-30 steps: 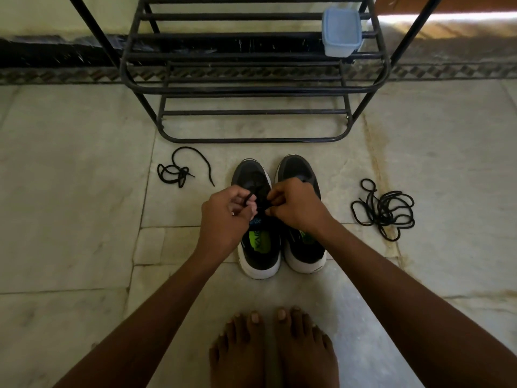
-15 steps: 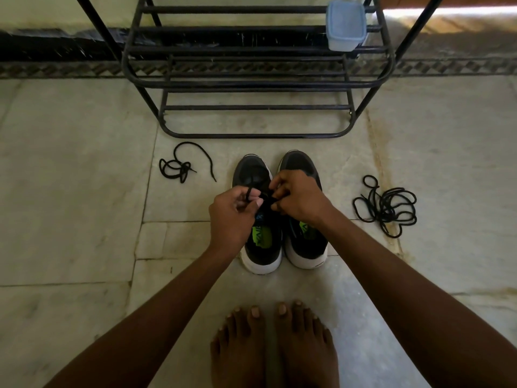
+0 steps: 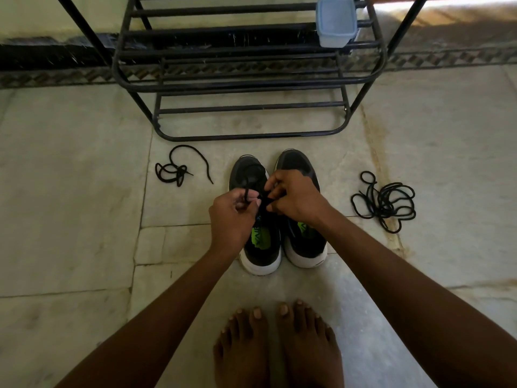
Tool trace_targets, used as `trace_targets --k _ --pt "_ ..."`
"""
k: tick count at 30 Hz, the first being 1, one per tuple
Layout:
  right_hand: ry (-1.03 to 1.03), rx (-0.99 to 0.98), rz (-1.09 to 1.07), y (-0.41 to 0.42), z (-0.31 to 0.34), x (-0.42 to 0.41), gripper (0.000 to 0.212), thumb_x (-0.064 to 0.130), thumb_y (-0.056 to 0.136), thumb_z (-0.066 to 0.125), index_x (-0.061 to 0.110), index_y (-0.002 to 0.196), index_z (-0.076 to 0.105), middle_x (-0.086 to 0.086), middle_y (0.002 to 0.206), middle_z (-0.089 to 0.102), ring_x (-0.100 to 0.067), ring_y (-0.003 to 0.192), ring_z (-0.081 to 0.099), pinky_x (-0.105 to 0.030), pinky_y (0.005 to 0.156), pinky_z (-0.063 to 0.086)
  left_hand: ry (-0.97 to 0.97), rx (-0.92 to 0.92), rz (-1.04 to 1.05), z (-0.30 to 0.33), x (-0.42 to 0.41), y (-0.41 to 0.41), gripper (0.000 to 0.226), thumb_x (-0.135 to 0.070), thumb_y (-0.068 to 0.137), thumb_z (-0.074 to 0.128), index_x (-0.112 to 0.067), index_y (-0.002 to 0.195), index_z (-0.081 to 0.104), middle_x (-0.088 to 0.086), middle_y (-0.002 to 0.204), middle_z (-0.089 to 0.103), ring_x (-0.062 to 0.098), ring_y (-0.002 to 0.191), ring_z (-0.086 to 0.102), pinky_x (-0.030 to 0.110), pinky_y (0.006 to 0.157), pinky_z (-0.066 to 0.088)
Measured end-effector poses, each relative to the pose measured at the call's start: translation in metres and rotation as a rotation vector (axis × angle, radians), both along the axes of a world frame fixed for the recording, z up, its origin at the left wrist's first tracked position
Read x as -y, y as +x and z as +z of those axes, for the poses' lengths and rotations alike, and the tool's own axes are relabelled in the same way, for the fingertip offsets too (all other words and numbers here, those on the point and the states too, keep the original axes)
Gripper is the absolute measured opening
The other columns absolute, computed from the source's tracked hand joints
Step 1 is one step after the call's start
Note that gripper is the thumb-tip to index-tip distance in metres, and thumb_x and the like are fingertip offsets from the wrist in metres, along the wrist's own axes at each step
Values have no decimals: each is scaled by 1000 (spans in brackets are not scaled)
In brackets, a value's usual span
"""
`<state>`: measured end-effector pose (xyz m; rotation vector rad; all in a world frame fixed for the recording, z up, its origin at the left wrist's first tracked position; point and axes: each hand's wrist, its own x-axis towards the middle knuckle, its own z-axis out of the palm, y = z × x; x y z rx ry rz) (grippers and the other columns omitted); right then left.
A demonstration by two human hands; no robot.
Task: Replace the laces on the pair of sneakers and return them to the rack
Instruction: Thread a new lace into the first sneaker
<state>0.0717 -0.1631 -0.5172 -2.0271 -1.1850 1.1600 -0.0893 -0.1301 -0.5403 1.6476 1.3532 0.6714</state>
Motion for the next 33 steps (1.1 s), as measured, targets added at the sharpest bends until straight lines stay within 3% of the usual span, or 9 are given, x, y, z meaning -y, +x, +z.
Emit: trace_targets --k 11,17,20,24,28,31,33 --pt "25 -22 8 1 3 1 37 2 76 84 14 106 67 0 88 75 -4 77 71 -17 70 56 70 -79 -76 4 -3 3 10 -7 90 75 -15 97 74 -14 78 68 -10 70 66 3 62 49" --pt "41 -150 -9 7 2 0 19 -4 94 61 6 107 69 -11 93 74 -20 88 74 -33 77 64 25 -17 -18 1 -5 1 17 -8 83 83 -17 93 72 -12 80 71 -3 74 69 10 69 54" --pt "61 -49 53 6 1 -3 25 -10 92 58 5 105 73 -9 95 75 -15 90 74 -25 80 61 -11 7 9 -1 -7 -2 20 -8 80 86 -18 91 72 -10 81 73 0 75 71 18 73 59" --pt "104 126 102 -4 -1 -10 18 -3 89 68 10 99 77 -5 90 76 -7 82 71 -8 70 51 -21 22 16 -4 -8 -5 19 -9 79 87 -15 92 73 -6 83 75 5 78 73 28 77 61" --pt "108 197 115 -8 -1 -13 16 0 90 68 10 99 77 -2 88 73 -4 76 65 -5 67 44 -52 49 29 -5 -7 -8 18 -10 79 87 -14 91 74 -3 81 76 9 78 74 32 77 62" --pt "106 247 145 -9 2 -13 15 3 92 67 10 101 77 0 87 70 -7 78 61 -14 75 45 -74 76 54 -2 -8 -8 17 -11 79 87 -13 88 72 -4 71 74 8 68 72 25 69 60" --pt "107 263 165 -9 3 -13 15 4 92 68 11 102 76 4 84 66 -3 73 58 -8 70 41 -78 85 58 -1 -11 -6 18 -12 78 88 -14 86 72 -5 68 73 8 66 72 24 68 60"
